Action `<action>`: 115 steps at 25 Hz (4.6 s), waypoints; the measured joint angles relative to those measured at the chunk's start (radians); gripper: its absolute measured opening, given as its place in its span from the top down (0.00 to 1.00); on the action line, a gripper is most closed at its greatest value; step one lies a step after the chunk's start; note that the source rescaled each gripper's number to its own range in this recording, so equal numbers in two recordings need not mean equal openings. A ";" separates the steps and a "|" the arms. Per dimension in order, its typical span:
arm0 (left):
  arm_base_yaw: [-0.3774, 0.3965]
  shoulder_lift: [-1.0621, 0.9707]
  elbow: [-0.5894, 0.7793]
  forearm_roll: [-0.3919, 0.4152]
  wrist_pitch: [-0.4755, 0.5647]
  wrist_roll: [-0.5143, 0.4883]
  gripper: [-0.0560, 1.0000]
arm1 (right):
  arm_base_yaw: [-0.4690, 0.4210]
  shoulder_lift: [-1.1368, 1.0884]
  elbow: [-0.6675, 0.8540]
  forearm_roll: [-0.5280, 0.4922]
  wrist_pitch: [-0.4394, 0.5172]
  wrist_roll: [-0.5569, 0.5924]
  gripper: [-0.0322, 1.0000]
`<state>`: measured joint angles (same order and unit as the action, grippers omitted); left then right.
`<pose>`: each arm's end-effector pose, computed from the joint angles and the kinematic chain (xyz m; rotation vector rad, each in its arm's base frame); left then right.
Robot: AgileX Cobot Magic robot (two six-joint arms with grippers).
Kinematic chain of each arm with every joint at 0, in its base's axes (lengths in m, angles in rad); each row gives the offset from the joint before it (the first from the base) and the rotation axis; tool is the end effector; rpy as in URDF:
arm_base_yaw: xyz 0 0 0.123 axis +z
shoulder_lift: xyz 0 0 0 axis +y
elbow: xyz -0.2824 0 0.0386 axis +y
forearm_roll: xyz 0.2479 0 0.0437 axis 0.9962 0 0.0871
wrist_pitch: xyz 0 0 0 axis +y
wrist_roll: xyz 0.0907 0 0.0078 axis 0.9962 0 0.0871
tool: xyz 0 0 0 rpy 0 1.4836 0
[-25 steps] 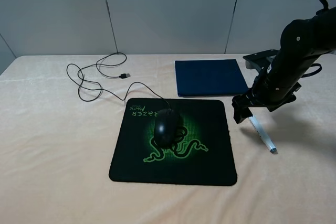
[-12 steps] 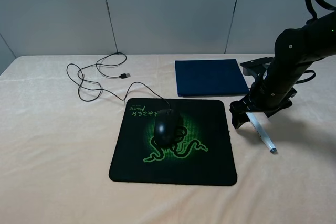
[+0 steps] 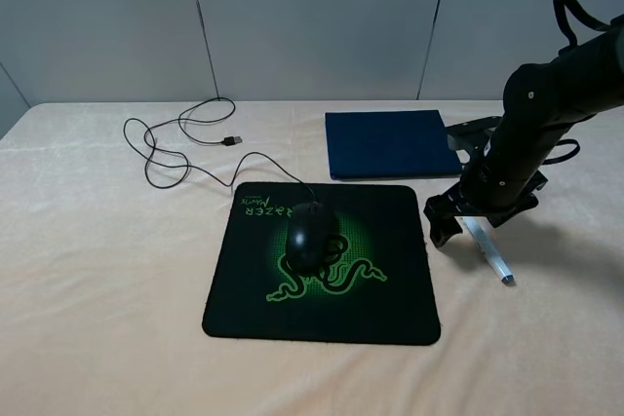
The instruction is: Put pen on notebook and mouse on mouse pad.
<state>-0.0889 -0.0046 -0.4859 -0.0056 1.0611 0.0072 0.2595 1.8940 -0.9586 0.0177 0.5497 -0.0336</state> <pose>-0.0040 -0.0001 0.2732 0.0989 2.0523 -0.0574 0.3131 0.0840 0.1152 -0.4128 2.9418 0.0446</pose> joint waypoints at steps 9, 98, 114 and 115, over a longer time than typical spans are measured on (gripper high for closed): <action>0.000 0.000 0.000 0.000 0.000 0.000 0.00 | 0.000 0.001 0.000 0.000 0.001 0.000 0.83; 0.001 0.000 0.000 0.000 0.001 0.001 0.00 | 0.000 0.539 -1.139 0.161 0.523 -0.058 0.81; 0.001 0.000 0.000 0.000 0.001 0.001 0.00 | 0.000 0.539 -1.214 0.161 0.639 -0.070 0.00; 0.001 0.000 0.000 0.000 0.001 0.001 0.00 | 0.000 0.539 -1.234 0.161 0.650 -0.070 0.00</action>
<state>-0.0877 -0.0046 -0.4859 -0.0056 1.0625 0.0081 0.2595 2.4332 -2.1929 0.1787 1.1995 -0.1037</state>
